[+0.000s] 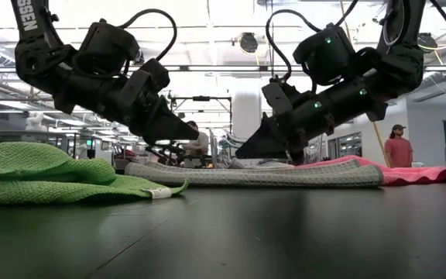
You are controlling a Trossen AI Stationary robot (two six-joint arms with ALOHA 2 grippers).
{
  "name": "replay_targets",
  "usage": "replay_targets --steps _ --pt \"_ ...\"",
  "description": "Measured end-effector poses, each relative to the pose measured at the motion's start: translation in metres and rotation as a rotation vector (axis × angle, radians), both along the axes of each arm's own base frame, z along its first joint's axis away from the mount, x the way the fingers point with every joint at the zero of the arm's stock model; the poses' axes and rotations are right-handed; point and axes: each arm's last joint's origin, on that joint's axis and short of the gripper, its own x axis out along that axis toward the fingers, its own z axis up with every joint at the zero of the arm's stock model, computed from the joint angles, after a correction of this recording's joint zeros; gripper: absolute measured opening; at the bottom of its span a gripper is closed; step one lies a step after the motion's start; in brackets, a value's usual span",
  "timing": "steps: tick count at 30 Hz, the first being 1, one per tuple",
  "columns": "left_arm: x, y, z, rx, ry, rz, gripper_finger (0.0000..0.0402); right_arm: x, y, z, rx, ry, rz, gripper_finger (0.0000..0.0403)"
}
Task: Fold microfiber towels
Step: Fold the gray microfiber cloth
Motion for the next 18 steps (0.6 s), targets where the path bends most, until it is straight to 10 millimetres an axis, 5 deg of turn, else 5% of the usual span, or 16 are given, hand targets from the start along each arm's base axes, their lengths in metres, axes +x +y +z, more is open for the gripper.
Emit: replay_targets --steps 18 --pt "0.043 0.012 -0.053 0.007 0.111 -0.020 0.0005 0.002 -0.001 -0.033 -0.074 0.067 0.034 0.0000"
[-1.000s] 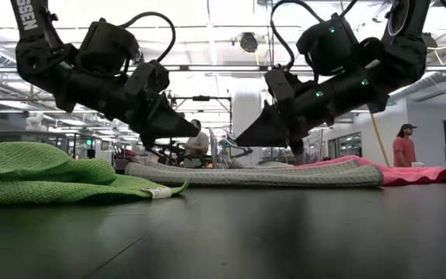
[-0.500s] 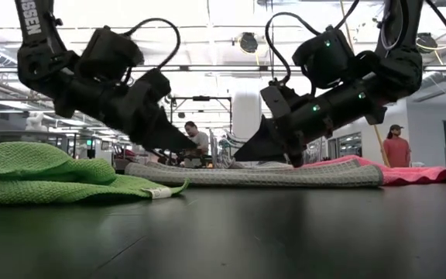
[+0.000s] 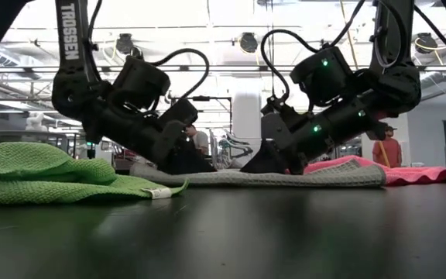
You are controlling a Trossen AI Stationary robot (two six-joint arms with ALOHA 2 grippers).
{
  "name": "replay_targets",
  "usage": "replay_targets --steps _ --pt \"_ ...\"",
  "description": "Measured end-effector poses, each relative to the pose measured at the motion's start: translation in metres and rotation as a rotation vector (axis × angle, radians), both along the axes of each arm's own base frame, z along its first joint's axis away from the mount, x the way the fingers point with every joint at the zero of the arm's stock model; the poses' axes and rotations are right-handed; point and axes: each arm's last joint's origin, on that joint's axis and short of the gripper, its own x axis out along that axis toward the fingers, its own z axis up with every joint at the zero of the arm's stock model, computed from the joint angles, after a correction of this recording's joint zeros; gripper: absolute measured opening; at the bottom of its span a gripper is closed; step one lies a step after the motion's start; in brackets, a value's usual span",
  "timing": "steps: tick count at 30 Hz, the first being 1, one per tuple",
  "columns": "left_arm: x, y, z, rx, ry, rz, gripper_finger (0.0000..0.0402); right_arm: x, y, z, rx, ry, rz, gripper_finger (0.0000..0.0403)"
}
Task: Fold microfiber towels
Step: Fold the gray microfiber cloth
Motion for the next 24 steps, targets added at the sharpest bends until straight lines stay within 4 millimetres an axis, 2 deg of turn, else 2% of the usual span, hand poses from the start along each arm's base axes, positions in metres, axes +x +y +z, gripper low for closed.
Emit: replay_targets --steps 5,13,17,24 --pt "0.001 -0.001 -0.014 -0.046 0.032 0.005 0.0002 -0.002 0.000 -0.003 -0.002 0.023 0.000 0.0000" --pt "0.001 -0.002 -0.016 -0.055 0.048 0.006 0.0005 -0.008 0.000 -0.009 -0.026 0.091 0.014 0.0000" --pt "0.000 -0.002 -0.016 -0.067 0.051 0.012 0.0006 -0.022 0.000 -0.016 -0.019 0.138 0.012 0.0000" --pt "0.000 -0.003 -0.017 -0.068 0.055 0.011 0.0004 -0.057 0.000 -0.027 -0.026 0.201 0.011 0.0000"
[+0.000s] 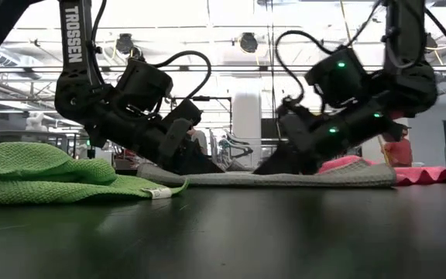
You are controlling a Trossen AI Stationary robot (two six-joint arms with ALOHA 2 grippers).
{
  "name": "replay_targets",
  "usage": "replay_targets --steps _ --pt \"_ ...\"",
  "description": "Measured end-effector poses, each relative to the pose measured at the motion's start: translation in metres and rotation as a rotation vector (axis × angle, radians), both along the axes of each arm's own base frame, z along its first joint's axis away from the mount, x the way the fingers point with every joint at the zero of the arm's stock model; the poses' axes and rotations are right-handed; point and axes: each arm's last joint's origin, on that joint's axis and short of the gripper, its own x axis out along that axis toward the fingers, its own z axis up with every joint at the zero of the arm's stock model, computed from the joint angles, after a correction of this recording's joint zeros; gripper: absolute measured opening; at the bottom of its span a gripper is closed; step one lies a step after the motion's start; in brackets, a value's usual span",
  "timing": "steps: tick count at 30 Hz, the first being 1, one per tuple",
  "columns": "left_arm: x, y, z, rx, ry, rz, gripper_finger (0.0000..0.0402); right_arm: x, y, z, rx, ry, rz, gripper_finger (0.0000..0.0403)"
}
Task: Fold microfiber towels
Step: Fold the gray microfiber cloth
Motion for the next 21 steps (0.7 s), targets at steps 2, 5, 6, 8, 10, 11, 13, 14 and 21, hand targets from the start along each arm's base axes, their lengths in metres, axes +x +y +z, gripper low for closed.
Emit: replay_targets --steps 2,5,6,8,10,11,13,14,21 --pt "0.000 0.000 0.000 -0.001 0.003 0.000 0.0007 -0.011 0.000 -0.002 -0.006 0.001 0.010 0.0000" --pt "0.000 0.000 -0.001 -0.004 0.008 0.001 0.0005 -0.024 0.000 -0.002 -0.029 -0.021 0.028 0.0000" --pt "-0.001 0.000 -0.001 -0.007 0.013 0.002 0.0003 -0.028 0.000 -0.002 -0.035 -0.029 0.033 0.0000" --pt "-0.001 0.000 -0.001 -0.010 0.013 0.004 0.0003 -0.035 0.000 -0.002 -0.040 -0.038 0.035 0.0000" --pt "-0.001 0.000 -0.001 -0.010 0.014 0.004 0.0007 -0.042 0.000 -0.003 -0.039 -0.037 0.034 0.0000" --pt "-0.001 0.000 -0.001 -0.010 0.014 0.004 0.0008 -0.045 0.000 -0.003 -0.037 -0.039 0.032 0.0000" --pt "-0.001 0.000 -0.001 -0.010 0.014 0.004 0.0007 -0.053 0.000 -0.002 -0.038 -0.041 0.030 0.0000" --pt "-0.001 0.000 -0.001 -0.011 0.014 0.005 0.0004 -0.056 0.000 -0.002 -0.039 -0.042 0.030 0.0000" --pt "-0.001 0.000 -0.001 -0.014 0.014 0.007 0.0007 -0.086 -0.001 0.004 -0.020 -0.032 0.012 0.0000"
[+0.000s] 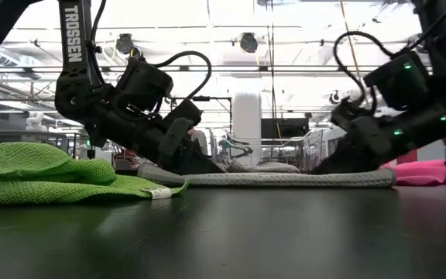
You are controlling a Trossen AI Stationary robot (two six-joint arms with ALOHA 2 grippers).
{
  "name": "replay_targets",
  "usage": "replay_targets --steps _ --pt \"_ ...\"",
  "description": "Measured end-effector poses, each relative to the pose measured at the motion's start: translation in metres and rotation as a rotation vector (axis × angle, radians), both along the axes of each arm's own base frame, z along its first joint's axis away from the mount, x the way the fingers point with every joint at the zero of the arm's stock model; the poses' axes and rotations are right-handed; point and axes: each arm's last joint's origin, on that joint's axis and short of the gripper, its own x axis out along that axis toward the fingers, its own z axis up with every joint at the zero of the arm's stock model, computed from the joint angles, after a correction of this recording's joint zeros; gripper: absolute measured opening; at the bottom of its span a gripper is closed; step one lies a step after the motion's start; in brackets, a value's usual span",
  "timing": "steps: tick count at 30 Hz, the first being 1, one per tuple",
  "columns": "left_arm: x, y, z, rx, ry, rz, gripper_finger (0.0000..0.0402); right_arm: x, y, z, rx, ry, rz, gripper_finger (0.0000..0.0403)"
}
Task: Fold microfiber towels
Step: Fold the gray microfiber cloth
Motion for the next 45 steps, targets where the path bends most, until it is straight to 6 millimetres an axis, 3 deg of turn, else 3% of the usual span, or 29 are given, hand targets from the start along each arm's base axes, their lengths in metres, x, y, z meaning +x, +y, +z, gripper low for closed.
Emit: replay_targets --steps 11,14,21,27,32,38,45 --pt "0.000 0.000 0.000 0.000 -0.002 0.000 0.0003 0.008 -0.001 0.033 0.109 -0.151 -0.043 0.0000" --pt "0.000 0.000 0.000 0.001 -0.004 0.002 0.0007 0.039 0.002 0.057 0.087 -0.212 0.003 0.0000" --pt "0.000 0.000 0.001 0.001 -0.008 0.004 0.0003 0.105 0.017 0.094 -0.118 -0.123 0.233 0.0000" --pt "0.000 0.000 0.001 0.004 -0.015 0.009 0.0003 0.138 0.026 0.084 -0.139 -0.152 0.266 0.0000" --pt "0.000 0.000 0.001 0.006 -0.016 0.009 0.0008 0.147 0.031 0.050 -0.118 -0.111 0.271 0.0000" --pt "0.000 -0.002 0.001 0.003 -0.010 0.007 0.0004 0.144 0.030 0.024 -0.049 -0.044 0.227 0.0000" --pt "0.000 -0.003 0.000 0.005 -0.007 0.005 0.0004 0.128 0.029 0.026 -0.052 -0.011 0.234 0.0000"
